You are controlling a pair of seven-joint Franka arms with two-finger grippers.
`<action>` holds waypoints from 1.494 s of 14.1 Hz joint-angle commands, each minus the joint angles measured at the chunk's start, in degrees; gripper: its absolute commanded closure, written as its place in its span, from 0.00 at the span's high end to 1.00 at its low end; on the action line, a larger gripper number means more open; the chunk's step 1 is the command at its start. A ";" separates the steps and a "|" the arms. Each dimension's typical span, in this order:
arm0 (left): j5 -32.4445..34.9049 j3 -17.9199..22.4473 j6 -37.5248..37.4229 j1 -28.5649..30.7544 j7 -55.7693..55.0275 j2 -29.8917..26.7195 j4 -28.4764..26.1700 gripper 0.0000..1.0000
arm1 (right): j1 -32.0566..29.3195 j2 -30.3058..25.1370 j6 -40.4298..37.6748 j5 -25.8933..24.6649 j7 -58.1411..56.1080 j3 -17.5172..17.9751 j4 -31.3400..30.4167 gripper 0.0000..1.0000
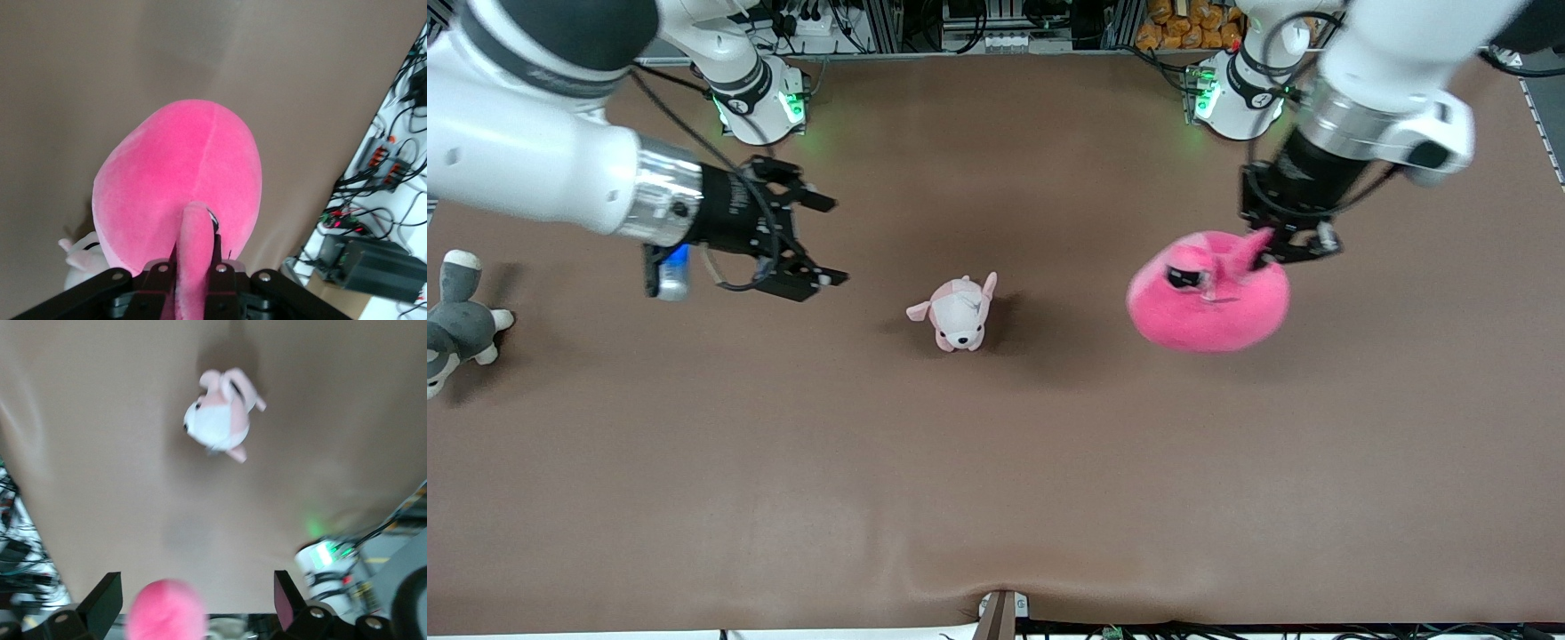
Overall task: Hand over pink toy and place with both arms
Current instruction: 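Carry the pink plush to center while the right gripper approaches it, then grasp the pink plush with the right gripper, then open the left gripper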
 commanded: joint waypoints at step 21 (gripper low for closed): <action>15.94 -2.07 -0.95 -20.75 -20.14 19.15 14.65 0.00 | 16.81 6.57 19.63 -9.03 17.24 -0.55 -1.34 0.74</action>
